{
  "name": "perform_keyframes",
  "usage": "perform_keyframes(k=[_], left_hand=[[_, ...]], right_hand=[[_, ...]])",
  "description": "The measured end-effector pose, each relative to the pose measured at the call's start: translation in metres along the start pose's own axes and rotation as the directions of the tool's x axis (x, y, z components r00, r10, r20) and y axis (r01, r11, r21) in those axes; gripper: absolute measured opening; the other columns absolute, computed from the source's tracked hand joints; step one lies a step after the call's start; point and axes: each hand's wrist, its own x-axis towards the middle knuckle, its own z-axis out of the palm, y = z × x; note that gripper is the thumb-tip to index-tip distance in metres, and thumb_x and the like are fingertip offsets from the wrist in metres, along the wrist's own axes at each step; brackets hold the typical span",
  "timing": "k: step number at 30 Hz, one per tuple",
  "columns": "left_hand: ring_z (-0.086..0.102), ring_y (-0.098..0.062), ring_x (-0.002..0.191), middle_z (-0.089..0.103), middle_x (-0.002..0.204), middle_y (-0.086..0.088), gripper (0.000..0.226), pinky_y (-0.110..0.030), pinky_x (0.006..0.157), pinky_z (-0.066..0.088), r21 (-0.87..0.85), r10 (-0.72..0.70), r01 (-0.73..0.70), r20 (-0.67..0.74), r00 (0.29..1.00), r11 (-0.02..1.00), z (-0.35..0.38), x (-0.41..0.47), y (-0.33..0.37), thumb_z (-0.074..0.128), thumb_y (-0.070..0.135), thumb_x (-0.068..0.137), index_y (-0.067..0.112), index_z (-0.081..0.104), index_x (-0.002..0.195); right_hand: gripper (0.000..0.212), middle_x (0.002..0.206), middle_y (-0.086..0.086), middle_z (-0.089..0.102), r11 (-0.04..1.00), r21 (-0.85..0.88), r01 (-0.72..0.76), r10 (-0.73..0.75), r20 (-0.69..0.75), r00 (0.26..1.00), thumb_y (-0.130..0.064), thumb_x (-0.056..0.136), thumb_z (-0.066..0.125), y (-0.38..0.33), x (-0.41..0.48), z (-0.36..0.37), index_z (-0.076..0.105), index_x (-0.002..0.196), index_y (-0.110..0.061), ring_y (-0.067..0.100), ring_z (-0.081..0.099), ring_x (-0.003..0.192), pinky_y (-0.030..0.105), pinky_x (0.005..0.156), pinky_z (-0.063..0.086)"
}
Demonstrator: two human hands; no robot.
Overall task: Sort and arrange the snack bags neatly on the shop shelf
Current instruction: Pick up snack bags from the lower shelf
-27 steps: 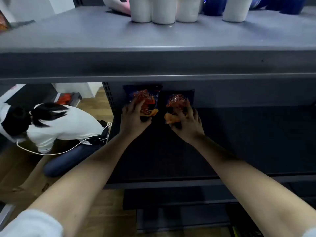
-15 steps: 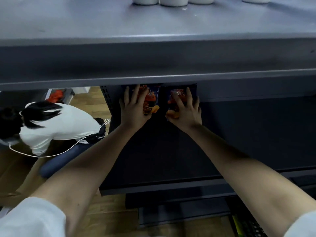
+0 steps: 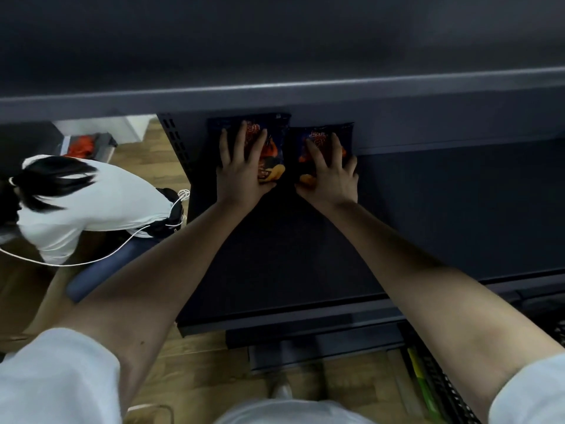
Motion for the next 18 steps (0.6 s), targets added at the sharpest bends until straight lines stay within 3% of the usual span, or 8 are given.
perform_keyframes(k=[9, 18], left_hand=[[0.012, -0.04, 0.14, 0.02, 0.155, -0.006, 0.086, -0.054, 0.096, 0.045, -0.055, 0.002, -0.006, -0.074, 0.997, 0.998, 0.001, -0.005, -0.004, 0.073, 0.049, 0.071, 0.03, 0.031, 0.144], [0.01, -0.038, 0.141, 0.02, 0.155, -0.003, 0.084, -0.052, 0.096, 0.045, -0.044, -0.057, 0.056, -0.019, 0.998, 0.997, -0.008, -0.028, 0.009, 0.072, 0.05, 0.072, 0.034, 0.031, 0.144]], right_hand=[[0.081, 0.155, 0.005, 0.004, 0.998, 0.06, -0.016, 0.019, -0.048, 0.999, -0.047, 0.077, 0.063, -0.003, -0.008, -0.004, 0.018, 0.144, -0.041, 0.041, 0.025, 0.125, 0.055, 0.094, 0.036], [0.078, 0.154, 0.006, 0.008, 0.996, 0.093, 0.006, -0.003, -0.033, 0.999, -0.044, 0.078, 0.063, -0.002, -0.026, -0.015, 0.021, 0.143, -0.039, 0.041, 0.027, 0.123, 0.057, 0.093, 0.035]])
